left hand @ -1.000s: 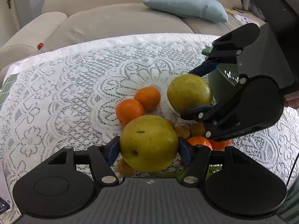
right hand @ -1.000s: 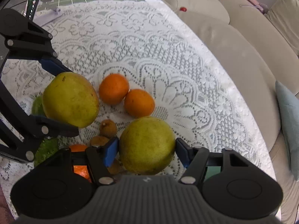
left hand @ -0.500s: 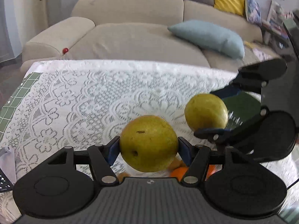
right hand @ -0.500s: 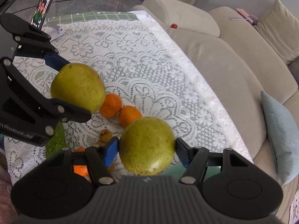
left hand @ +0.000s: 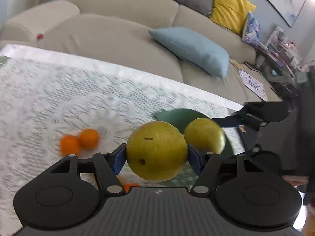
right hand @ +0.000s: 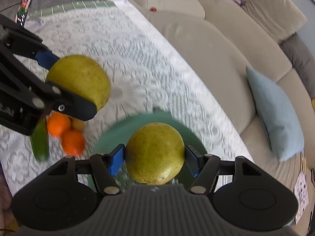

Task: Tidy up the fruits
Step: 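Carry both pears into the green colander and open both grippers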

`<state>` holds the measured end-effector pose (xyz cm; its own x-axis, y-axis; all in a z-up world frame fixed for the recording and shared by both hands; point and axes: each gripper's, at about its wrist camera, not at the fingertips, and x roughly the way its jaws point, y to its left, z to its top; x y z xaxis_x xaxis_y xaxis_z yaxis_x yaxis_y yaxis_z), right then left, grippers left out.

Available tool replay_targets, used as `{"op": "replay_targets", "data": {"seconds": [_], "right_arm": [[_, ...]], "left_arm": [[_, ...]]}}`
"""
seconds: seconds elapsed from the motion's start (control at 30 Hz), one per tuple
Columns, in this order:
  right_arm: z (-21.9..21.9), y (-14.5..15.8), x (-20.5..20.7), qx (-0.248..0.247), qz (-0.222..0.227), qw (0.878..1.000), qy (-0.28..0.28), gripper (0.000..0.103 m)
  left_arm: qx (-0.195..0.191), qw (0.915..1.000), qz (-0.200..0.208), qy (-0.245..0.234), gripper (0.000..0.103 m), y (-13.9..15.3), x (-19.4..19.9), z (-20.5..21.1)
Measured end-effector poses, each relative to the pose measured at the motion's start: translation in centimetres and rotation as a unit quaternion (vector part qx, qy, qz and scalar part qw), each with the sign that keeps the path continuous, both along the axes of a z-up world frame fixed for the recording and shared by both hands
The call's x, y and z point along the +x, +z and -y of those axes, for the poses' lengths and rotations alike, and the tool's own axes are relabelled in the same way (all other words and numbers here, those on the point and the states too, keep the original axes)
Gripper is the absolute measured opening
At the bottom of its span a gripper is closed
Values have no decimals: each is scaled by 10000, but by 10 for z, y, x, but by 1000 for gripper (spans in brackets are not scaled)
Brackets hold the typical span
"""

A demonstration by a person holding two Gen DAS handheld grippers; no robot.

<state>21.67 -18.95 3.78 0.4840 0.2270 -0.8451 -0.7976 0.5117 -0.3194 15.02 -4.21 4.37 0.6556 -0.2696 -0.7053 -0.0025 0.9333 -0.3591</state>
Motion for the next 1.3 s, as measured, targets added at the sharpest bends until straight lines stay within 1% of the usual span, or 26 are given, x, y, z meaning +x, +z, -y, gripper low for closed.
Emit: {"op": "replay_targets", "data": {"seconds": [0.07,0.17,0.33,0.47,0.53,0.6,0.77,0.93,1.07,1.3], "right_arm": [[11,-7,4,-54,-129,9999,-88,63],[25,-18,10,-98,-273,9994,-196,63],[36,-35,19,-29,-540,9980,-320,63],[38,-47,27,-11,-745,9967,-327,63],[39,-52,31,0,-864,9957,-332,63],[41,-57,32,-57,-885,9956,-296,63],[46,-65,40,-53,-1083,9936,-313,63],[47,-70,43,-89,-1214,9924,-187,63],[48,-74,46,-71,-1336,9909,-133,63],[47,-75,48,-71,-1416,9898,-118,63]], "left_arm": [[-139,9997,-155,-90,74,-6,7,11],[-197,9990,-391,-120,74,-16,18,24],[-403,9959,-772,-230,74,-26,38,39],[-357,9938,-1006,-302,74,-33,52,51],[-411,9911,-1229,-320,74,-40,62,54],[-412,9878,-1457,-354,74,-48,70,57],[-295,9815,-1850,-390,74,-64,86,63],[-22,9795,-1948,-511,74,-66,92,70],[173,9756,-2112,-575,74,-68,99,74],[510,9701,-2262,-718,74,-70,104,81]]}}
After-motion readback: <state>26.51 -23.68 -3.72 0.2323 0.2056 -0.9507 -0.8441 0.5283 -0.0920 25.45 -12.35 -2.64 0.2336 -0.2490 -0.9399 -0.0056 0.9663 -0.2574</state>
